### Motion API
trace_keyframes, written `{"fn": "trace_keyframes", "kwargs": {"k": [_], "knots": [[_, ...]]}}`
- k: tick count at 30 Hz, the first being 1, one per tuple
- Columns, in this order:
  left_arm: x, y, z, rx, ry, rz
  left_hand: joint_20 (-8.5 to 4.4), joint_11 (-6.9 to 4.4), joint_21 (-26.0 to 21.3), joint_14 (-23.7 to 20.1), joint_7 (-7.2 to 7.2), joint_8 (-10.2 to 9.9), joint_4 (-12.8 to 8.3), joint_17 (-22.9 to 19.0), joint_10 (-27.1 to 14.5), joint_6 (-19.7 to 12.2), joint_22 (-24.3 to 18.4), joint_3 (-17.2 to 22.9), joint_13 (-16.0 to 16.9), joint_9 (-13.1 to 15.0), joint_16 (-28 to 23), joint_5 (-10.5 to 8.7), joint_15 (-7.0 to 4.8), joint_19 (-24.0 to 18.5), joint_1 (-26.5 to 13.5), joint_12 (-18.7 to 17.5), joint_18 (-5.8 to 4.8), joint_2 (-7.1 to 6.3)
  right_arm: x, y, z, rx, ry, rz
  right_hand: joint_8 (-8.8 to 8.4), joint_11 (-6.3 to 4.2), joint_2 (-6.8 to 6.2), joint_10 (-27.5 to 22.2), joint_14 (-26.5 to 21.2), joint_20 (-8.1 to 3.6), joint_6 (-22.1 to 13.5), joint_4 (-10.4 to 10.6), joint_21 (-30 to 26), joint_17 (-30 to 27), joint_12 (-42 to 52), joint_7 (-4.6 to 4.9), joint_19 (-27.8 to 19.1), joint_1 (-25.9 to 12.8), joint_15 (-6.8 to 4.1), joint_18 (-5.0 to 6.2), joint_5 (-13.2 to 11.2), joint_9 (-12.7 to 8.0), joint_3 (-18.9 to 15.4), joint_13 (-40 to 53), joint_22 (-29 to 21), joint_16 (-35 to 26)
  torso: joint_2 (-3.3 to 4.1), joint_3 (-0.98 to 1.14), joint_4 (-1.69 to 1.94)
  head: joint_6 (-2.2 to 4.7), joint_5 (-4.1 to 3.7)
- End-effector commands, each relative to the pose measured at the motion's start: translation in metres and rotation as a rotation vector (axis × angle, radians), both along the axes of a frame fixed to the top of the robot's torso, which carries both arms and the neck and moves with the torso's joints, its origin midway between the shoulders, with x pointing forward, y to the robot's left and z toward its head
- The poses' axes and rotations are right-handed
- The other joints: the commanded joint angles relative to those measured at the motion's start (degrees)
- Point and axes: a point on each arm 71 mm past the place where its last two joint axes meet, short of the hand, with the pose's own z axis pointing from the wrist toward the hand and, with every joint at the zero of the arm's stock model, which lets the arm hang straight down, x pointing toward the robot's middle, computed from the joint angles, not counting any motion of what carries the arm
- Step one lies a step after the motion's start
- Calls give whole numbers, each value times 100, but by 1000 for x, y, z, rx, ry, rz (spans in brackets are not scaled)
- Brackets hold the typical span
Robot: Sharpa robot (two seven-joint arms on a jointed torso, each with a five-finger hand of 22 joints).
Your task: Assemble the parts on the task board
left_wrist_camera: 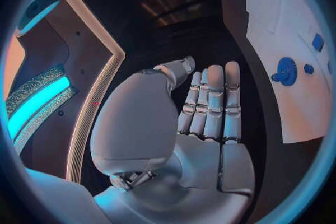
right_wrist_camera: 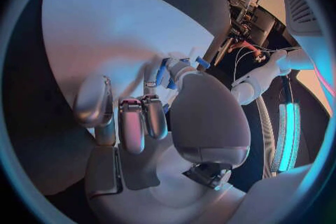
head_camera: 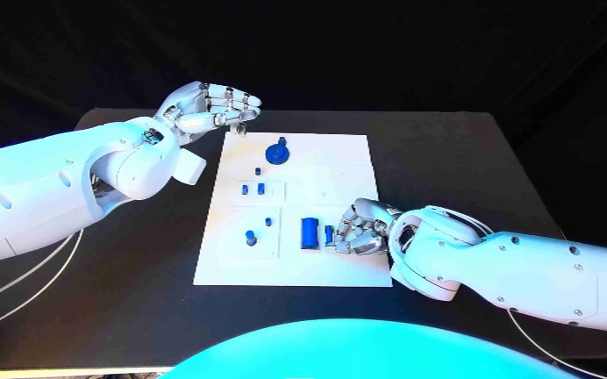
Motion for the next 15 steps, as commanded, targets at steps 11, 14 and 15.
{"fn": "trace_keyframes", "kwargs": {"k": [11,14,15], "knots": [[0,0,1,-13,-2,-5,37,13,-41,-50,-1,29,7,-10,-49,-39,-6,-43,6,-8,22,-6,16,-18,-5,21,76,47,2,-5,12,159,-119,45,-150,71,35,109,456,70,-256,75,-796,744,-333,108,-184,-297,46,80,-286,-57,-367,795,135,-144,-46,-22,-50,1,5],[1,2,1,-35,9,8,51,25,-91,-151,4,34,28,-31,-93,-64,-23,-53,4,-19,-19,-5,33,-74,-16,24,69,30,10,-9,20,284,-177,58,-289,179,120,-139,375,158,-543,78,-1486,399,-733,229,-382,-175,140,178,-350,-100,-759,530,-125,-322,-91,-40,-91,1,13],[1,2,0,-51,19,16,55,28,-107,-181,6,37,32,-40,-103,-69,-29,-54,3,-22,-35,-5,37,-92,-16,25,67,27,14,-11,22,328,-190,57,-309,193,143,-182,357,171,-581,80,-1623,325,-801,243,-418,-152,147,195,-357,-106,-798,483,-178,-361,-102,-45,-102,1,12]]}}
